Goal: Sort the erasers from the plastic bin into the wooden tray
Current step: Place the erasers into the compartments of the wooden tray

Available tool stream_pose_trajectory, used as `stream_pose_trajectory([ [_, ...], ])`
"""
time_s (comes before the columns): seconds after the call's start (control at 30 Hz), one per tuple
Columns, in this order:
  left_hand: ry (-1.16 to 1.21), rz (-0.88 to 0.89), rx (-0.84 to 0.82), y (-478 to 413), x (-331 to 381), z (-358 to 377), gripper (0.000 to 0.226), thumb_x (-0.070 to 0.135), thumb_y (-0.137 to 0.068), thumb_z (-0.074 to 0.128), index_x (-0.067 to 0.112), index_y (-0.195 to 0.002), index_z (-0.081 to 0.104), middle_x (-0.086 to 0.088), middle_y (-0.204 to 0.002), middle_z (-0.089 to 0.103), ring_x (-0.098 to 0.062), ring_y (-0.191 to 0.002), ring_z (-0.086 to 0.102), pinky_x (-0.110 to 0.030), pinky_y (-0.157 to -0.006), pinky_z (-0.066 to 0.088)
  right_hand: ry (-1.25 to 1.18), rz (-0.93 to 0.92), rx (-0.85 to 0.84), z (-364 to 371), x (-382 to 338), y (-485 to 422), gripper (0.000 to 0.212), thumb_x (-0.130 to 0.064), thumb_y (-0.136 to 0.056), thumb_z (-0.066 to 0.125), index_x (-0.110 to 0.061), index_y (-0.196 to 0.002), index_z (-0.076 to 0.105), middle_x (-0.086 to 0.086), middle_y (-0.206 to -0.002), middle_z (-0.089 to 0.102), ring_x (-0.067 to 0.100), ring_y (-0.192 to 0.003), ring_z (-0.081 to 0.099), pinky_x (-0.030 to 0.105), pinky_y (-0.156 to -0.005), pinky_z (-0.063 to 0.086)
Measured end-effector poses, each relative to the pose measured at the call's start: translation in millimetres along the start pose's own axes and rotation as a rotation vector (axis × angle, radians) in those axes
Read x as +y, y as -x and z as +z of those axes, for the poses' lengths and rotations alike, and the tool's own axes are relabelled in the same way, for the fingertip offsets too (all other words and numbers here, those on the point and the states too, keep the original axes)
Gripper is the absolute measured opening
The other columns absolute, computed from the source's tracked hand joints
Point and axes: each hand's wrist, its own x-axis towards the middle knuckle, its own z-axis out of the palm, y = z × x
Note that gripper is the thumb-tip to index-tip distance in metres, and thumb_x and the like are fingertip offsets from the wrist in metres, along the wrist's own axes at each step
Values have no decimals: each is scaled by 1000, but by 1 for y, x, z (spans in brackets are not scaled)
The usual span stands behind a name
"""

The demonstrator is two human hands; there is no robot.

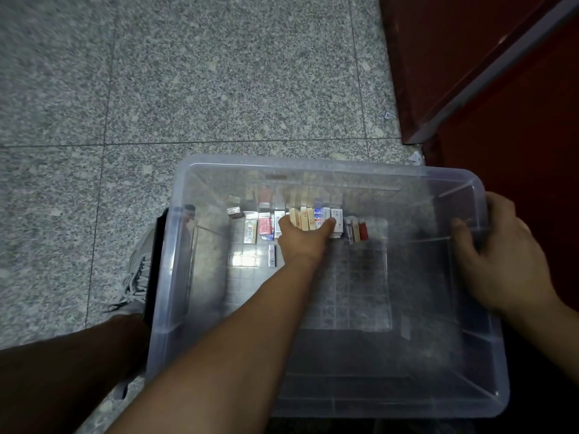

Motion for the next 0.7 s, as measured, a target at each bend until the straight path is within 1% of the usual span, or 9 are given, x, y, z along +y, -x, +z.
stream_pose_trajectory([
  [0.07, 1, 17, 20, 2, 0, 3, 73, 41, -75, 87, 16, -133, 50, -3, -119, 68, -23, -108, 66, -27, -89, 48, -3, 7, -2, 0, 0, 0, 48, -47, -97, 47, -19, -135, 38, 14, -111, 58, 35, -100, 58, 50, -77, 52],
  [0.2, -23, 63, 52, 8, -4, 3, 46, 36, -82, 80, 19, -121, 60, 6, -103, 71, -16, -98, 67, -23, -84, 45, -22, 12, 4, 0, 0, 0, 47, -44, -97, 49, -19, -135, 38, 15, -111, 58, 37, -100, 58, 48, -77, 51],
  [0.27, 4, 61, 65, 7, -6, 3, 36, 31, -86, 74, 20, -117, 61, 8, -98, 68, -16, -97, 66, -22, -83, 43, -31, 11, 4, 0, 1, 0, 46, -42, -97, 50, -18, -135, 39, 15, -111, 58, 38, -101, 58, 46, -76, 49],
  [0.33, 25, 42, 62, 7, -5, 3, 30, 29, -89, 71, 22, -115, 59, 8, -99, 65, -17, -99, 65, -21, -82, 40, -29, 12, 2, 1, 2, 0, 47, -40, -97, 51, -17, -135, 39, 16, -113, 58, 38, -102, 57, 42, -75, 45],
  [0.37, 44, 31, 59, 8, -5, 4, 33, 28, -89, 72, 21, -118, 57, 7, -102, 66, -17, -99, 64, -21, -82, 40, -28, 13, 0, 0, 2, 0, 47, -41, -97, 51, -16, -136, 39, 16, -113, 59, 38, -102, 57, 41, -75, 43],
  [0.43, 94, 10, 60, 9, -3, 8, 50, 28, -86, 77, 17, -130, 55, 2, -112, 68, -18, -103, 64, -21, -85, 42, -36, 16, 1, 0, 1, 0, 48, -42, -96, 50, -17, -136, 39, 14, -112, 58, 36, -101, 57, 41, -75, 43],
  [0.5, 134, -2, 70, 12, 0, 13, 61, 28, -81, 84, 17, -132, 53, 2, -113, 68, -18, -103, 65, -21, -86, 43, -42, 15, 4, 1, 2, 0, 48, -43, -96, 50, -18, -135, 39, 13, -110, 58, 35, -99, 57, 43, -75, 45],
  [0.63, 224, -44, 106, 8, 2, 15, 55, 19, -79, 86, 18, -125, 56, 3, -104, 67, -20, -99, 66, -25, -88, 48, -54, 8, 7, 1, 2, 0, 48, -42, -96, 50, -19, -136, 39, 10, -105, 57, 30, -95, 55, 40, -72, 44],
  [0.7, 215, -51, 108, 6, 2, 14, 55, 19, -77, 87, 19, -123, 57, 5, -101, 66, -20, -98, 67, -25, -87, 48, -61, 5, 11, 0, 1, 1, 47, -42, -95, 50, -19, -135, 39, 10, -105, 57, 32, -95, 57, 42, -72, 46],
])
